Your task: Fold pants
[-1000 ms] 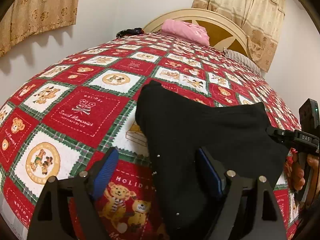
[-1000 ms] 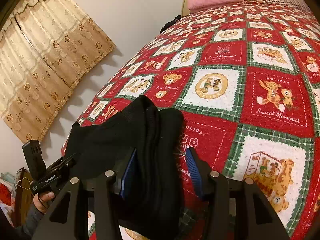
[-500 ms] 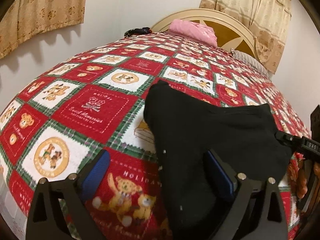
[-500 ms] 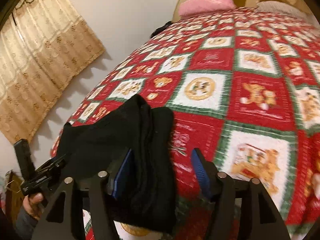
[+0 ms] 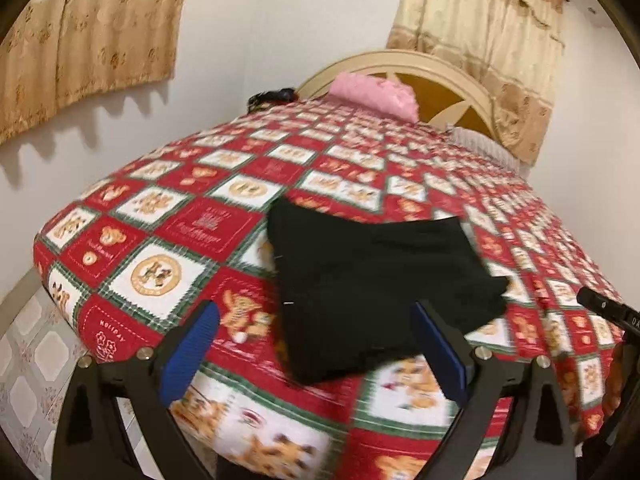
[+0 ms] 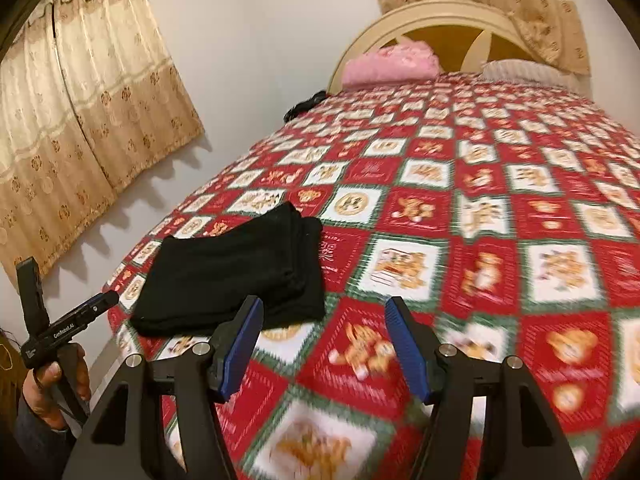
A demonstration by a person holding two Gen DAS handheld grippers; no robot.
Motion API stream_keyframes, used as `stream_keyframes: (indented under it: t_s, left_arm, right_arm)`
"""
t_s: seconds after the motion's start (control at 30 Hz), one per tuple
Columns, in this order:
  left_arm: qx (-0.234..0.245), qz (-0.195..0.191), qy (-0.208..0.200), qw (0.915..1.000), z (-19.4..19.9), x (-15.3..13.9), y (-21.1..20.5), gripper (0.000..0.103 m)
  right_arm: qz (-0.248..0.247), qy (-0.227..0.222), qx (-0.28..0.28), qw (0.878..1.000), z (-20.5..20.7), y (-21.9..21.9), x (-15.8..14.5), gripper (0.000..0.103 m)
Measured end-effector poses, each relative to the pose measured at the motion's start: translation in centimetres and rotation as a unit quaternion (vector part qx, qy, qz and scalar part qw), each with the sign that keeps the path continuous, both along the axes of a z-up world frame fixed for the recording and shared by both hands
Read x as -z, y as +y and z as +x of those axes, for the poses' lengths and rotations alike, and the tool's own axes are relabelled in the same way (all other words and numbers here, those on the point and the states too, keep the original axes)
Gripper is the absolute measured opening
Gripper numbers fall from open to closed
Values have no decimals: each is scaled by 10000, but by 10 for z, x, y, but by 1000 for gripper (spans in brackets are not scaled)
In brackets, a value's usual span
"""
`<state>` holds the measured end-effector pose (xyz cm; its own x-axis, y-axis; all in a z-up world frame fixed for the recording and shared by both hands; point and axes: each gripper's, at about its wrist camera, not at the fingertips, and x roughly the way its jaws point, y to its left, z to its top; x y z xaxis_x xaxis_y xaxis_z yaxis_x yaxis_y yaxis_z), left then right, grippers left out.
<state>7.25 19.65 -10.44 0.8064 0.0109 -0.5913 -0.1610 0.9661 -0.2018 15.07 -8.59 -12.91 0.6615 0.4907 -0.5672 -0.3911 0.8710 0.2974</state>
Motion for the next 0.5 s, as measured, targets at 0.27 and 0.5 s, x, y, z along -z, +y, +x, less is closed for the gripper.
stream_keyframes:
  t_s: [0.27, 0.5]
  left_arm:
    - [389, 123, -316, 9987, -30, -30, -37, 98]
    - [443, 288, -463, 9975, -53, -43, -50, 98]
  right_arm:
    - [-3, -531, 323, 9981, -65, -36, -44, 70]
    - [-132, -1038, 242, 9942, -92, -35, -69, 73]
